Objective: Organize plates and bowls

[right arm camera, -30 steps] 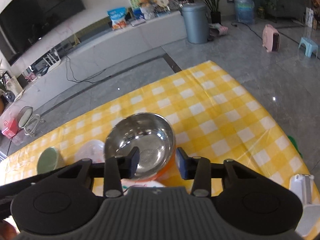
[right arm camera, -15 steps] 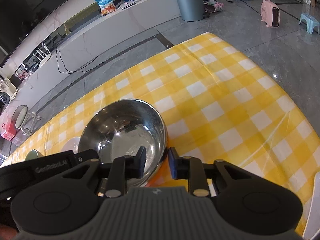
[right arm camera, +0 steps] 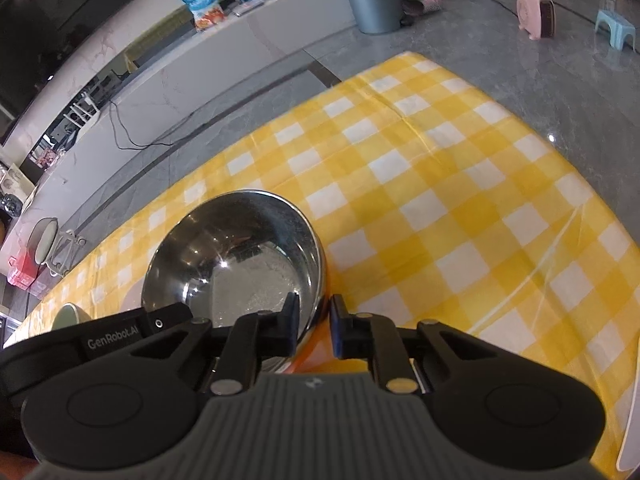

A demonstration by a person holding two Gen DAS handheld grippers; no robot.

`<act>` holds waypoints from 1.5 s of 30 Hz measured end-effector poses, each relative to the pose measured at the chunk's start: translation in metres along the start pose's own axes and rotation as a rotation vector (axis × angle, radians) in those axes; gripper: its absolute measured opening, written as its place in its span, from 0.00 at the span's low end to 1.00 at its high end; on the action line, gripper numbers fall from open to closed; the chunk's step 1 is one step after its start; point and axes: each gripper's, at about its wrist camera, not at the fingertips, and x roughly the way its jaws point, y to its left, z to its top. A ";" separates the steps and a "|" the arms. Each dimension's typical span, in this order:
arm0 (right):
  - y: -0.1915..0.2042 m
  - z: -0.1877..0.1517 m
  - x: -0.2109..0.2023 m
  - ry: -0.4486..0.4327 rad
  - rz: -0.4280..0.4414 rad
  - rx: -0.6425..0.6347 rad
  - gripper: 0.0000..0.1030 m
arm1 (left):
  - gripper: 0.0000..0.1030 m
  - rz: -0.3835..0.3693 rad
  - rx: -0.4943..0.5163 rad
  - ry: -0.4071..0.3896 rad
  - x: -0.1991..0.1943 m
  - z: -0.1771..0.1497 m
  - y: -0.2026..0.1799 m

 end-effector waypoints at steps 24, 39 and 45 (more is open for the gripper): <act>0.096 -0.113 -0.144 0.002 0.285 -0.275 0.12 | 0.11 0.120 -0.242 -0.151 -0.202 -0.104 0.099; 0.147 -0.222 -0.160 0.156 0.348 -0.332 0.12 | 0.12 0.085 -0.512 -0.148 -0.245 -0.202 0.203; 0.145 -0.234 -0.157 0.143 0.287 -0.322 0.11 | 0.12 0.024 -0.528 -0.084 -0.229 -0.221 0.213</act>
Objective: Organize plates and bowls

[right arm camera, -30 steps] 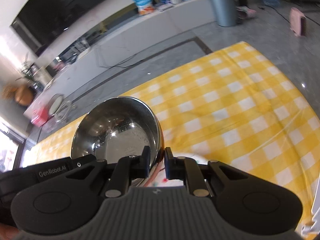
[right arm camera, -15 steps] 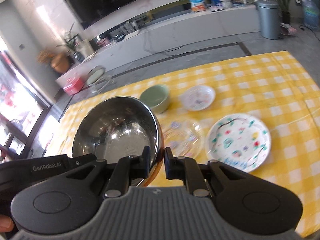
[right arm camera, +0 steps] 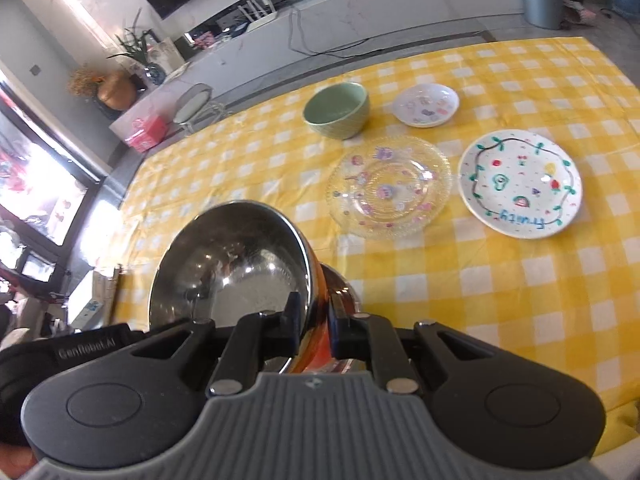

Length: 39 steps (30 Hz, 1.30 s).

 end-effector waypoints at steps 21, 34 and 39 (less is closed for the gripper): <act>-0.010 -0.007 0.032 0.066 -0.069 0.022 0.08 | 0.15 0.021 0.016 0.102 0.021 -0.010 0.009; -0.010 -0.008 0.040 0.079 -0.075 0.023 0.09 | 0.15 0.036 0.044 0.067 0.014 -0.004 0.008; -0.010 -0.006 0.041 0.080 -0.072 0.021 0.09 | 0.15 0.030 0.033 0.060 0.013 -0.003 0.009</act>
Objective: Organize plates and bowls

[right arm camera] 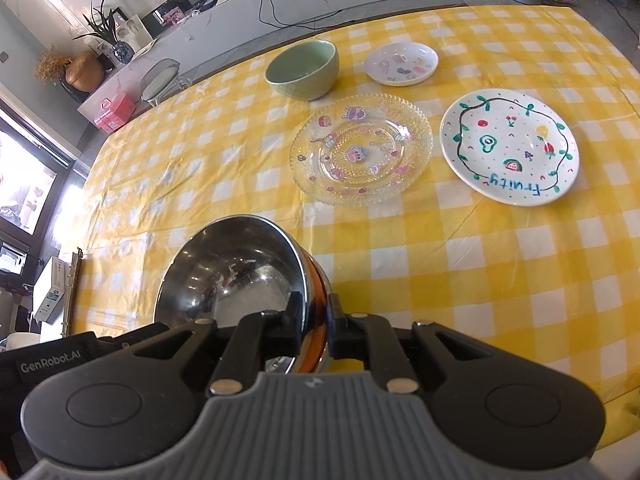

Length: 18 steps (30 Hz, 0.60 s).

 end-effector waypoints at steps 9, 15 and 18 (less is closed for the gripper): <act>-0.005 0.004 0.005 0.015 0.019 0.021 0.09 | 0.15 -0.016 -0.013 -0.035 -0.010 0.001 0.000; -0.012 0.006 0.008 0.026 0.043 0.042 0.09 | 0.15 -0.018 -0.016 -0.042 -0.012 0.005 -0.001; -0.011 0.008 0.005 0.028 0.042 0.032 0.16 | 0.15 -0.018 -0.002 -0.054 -0.014 0.009 -0.002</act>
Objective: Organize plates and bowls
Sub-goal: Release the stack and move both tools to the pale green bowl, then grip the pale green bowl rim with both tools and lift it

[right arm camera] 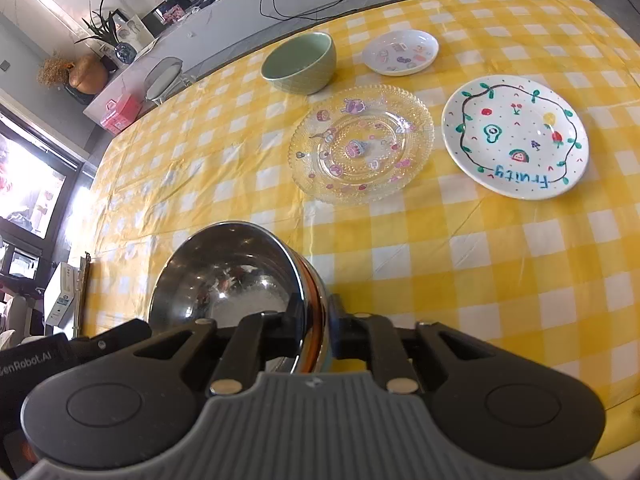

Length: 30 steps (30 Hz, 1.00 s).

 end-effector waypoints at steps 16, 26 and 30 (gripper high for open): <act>0.014 0.090 -0.011 -0.112 -0.045 -0.072 0.28 | 0.20 -0.091 0.298 -0.005 0.022 0.086 -0.071; 0.033 0.184 0.047 -0.085 -0.116 -0.150 0.28 | 0.20 -0.077 0.438 0.014 0.103 0.152 -0.121; 0.024 0.218 0.084 -0.018 -0.101 -0.089 0.28 | 0.20 -0.046 0.452 0.051 0.145 0.176 -0.128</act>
